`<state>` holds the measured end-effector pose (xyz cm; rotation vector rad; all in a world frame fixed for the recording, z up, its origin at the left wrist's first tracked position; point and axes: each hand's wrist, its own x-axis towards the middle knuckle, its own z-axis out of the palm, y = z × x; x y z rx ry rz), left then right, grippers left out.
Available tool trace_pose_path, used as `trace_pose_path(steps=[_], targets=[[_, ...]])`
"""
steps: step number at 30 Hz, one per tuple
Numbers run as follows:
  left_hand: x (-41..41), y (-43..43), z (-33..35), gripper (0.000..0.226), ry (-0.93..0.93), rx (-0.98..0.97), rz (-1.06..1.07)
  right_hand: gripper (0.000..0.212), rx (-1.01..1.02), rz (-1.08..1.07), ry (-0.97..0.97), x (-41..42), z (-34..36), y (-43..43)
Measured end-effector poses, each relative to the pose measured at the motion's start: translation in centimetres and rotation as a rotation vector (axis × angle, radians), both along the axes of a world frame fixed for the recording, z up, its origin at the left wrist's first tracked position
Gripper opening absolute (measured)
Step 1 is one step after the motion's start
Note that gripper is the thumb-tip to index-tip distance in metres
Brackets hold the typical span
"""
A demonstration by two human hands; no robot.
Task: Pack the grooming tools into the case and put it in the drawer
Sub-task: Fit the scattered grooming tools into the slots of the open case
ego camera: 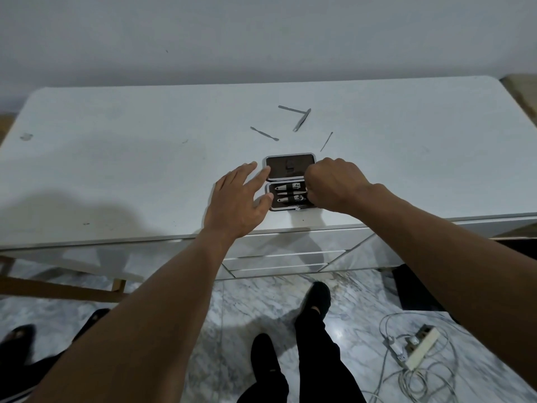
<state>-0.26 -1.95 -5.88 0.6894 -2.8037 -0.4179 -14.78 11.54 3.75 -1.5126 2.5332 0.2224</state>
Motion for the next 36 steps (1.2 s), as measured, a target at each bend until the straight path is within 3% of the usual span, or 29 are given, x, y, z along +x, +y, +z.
trace_pose_path(steps=[26,36], targets=[[0.1,0.0,0.1,0.055,0.003,-0.008,-0.001,0.016,-0.083,0.016,-0.008,-0.3,-2.0,-0.1],[0.1,-0.1,0.4,0.054,0.004,0.044,0.009,0.018,-0.210,-0.119,-0.088,-2.1,-1.2,-1.8]])
